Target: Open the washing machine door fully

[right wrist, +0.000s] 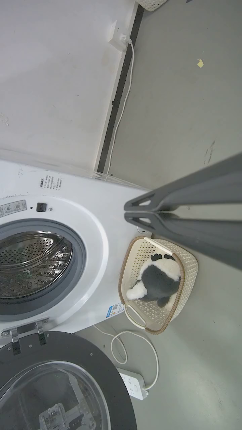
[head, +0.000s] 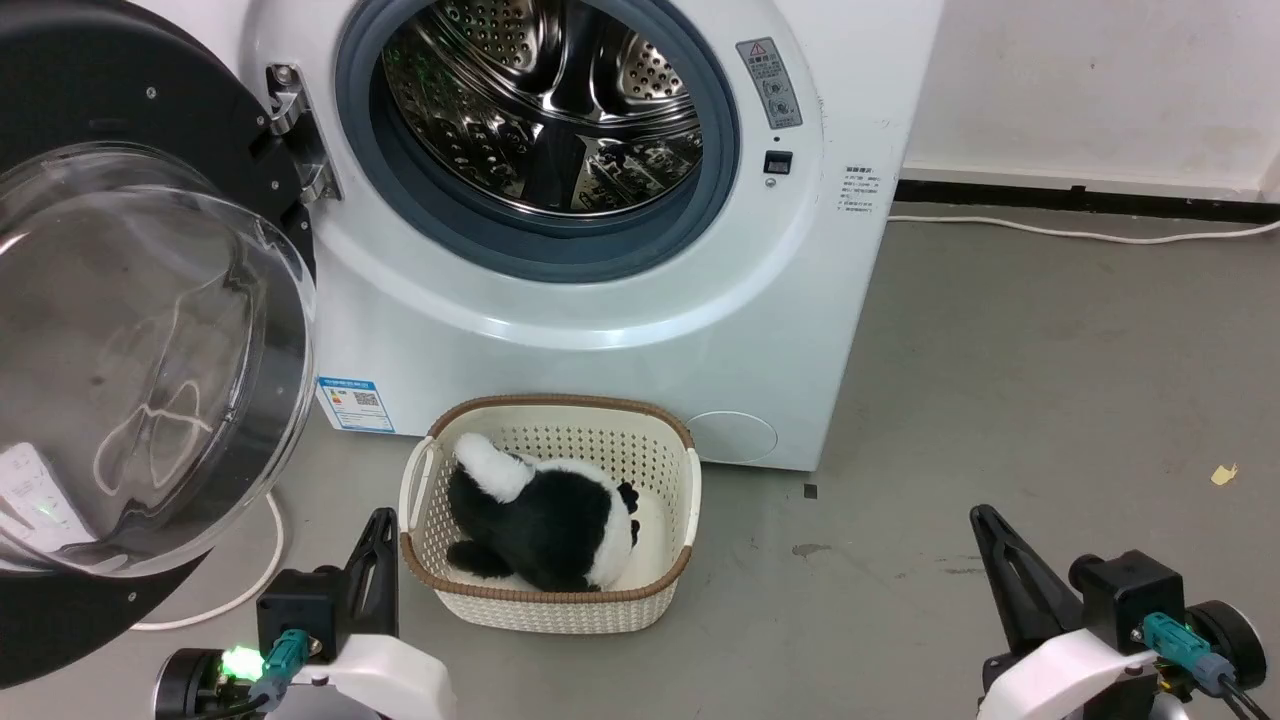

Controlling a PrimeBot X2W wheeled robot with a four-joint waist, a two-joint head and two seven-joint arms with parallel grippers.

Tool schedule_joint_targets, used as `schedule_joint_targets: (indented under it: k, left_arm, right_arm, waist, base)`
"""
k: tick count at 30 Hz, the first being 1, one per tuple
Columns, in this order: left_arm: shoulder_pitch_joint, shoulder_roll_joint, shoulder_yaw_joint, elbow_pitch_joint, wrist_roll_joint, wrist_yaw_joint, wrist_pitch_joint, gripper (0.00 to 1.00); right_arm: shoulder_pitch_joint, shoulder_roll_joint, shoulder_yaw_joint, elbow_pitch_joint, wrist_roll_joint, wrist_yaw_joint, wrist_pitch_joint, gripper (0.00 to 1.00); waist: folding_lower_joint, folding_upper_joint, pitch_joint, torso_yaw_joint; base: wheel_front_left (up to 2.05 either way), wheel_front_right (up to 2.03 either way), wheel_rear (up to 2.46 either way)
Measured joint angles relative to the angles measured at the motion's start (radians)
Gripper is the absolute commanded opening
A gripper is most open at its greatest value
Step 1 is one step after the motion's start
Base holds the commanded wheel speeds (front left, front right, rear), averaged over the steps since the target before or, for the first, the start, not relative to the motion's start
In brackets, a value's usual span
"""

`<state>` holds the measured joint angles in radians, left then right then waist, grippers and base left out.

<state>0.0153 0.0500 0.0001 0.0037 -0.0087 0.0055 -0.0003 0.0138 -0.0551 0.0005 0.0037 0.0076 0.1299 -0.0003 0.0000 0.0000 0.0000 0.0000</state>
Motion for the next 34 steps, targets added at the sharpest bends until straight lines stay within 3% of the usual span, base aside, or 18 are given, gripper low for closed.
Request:
schedule_joint_targets:
  k: [34]
  left_arm:
    - [0.000, 0.000, 0.000, 0.000, 0.000, 0.000, 0.000, 0.00]
  right_arm:
    - [0.000, 0.000, 0.000, 0.000, 0.000, 0.000, 0.000, 0.00]
  waist:
    - [-0.0001, 0.0000, 0.000, 0.000]
  base:
    - [0.00, 0.00, 0.00]
